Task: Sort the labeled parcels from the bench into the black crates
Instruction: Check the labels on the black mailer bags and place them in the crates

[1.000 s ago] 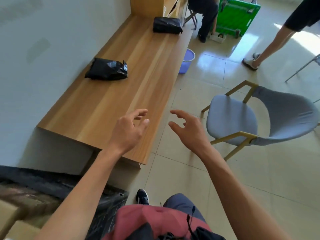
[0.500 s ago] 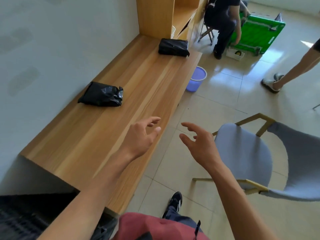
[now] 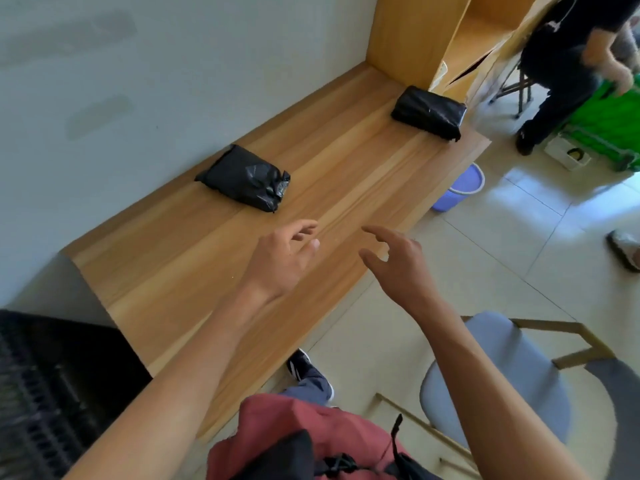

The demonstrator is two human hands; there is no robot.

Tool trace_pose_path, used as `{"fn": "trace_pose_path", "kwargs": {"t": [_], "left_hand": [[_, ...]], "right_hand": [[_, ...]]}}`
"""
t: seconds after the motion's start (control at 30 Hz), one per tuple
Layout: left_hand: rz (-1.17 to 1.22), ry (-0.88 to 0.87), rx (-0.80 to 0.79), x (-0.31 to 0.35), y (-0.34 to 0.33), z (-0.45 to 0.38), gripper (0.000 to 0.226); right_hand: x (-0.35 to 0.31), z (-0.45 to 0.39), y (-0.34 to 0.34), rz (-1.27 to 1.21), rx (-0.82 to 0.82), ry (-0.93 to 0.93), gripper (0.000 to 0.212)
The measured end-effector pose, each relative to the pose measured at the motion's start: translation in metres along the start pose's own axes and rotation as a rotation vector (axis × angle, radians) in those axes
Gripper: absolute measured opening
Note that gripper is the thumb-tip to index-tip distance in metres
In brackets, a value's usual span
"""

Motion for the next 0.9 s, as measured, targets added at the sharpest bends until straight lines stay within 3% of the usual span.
{"fn": "trace_pose_path", "kwargs": {"t": [0.23,0.4,0.77,0.9], "left_hand": [[0.129,0.121,0.17,-0.05,0.042,-0.049,0.035],[0.189,0.202,0.201,-0.081,0.051,-0.072,0.034],[0.226,0.445,0.229,-0.143,0.058,-0.106,0.043],[0.379,0.607,0.301,-0.168,0.061,-0.121,0.044]], "right_hand": [[-0.033,-0.08,-0.019,0.248,-0.177,0.174,0.046],[-0.044,-0.129,-0.032,0.362,-0.245,0.208,0.047],[-0.049,-0.224,-0.087,0.241,-0.484,0.157,0.047],[-0.041,-0.276,-0.102,0.173,-0.549,0.115,0.046]]}}
Point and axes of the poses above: each hand's wrist, its own z-axis away from the middle knuckle, its own y-axis out of the back of the hand, x = y × z, the point moved 6 cm from there along -z, towards the middle knuckle, and after that the axes turned 8 degrees about -x, right-handed, at the moved point
